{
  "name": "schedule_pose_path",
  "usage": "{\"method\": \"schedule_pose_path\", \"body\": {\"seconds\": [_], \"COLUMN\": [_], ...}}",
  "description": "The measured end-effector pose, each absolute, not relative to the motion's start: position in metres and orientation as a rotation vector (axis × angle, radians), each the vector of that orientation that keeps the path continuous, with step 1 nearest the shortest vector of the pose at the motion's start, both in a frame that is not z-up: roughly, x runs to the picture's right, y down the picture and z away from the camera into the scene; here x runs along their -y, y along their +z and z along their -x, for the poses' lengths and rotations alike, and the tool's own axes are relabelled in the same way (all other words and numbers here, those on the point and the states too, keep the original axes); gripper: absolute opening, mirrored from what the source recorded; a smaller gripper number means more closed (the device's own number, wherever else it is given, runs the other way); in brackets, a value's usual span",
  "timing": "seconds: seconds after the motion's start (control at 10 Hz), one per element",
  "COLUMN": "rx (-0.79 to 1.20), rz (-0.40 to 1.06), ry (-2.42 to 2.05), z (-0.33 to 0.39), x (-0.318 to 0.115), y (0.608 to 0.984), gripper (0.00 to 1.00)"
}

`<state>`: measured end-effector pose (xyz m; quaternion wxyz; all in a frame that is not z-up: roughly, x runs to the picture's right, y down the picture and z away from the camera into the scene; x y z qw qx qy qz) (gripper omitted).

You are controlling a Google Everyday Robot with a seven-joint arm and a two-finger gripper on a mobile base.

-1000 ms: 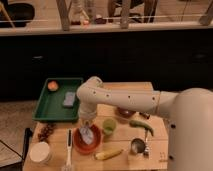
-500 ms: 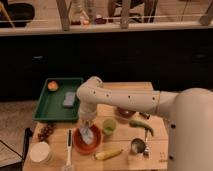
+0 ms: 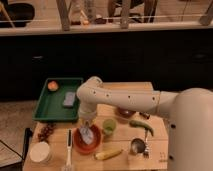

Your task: Wipe red bowl with towel

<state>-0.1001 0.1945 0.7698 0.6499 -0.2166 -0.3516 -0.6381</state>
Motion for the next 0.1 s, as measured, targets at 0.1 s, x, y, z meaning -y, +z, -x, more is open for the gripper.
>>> {"method": "schedule_pose_path", "body": {"seconds": [0.1], "rx": [0.799], "rz": [0.492], "ry": [-1.45], "z": [0.1], "x": [-0.1946], "y": [0.7698], "gripper": [0.0]}}
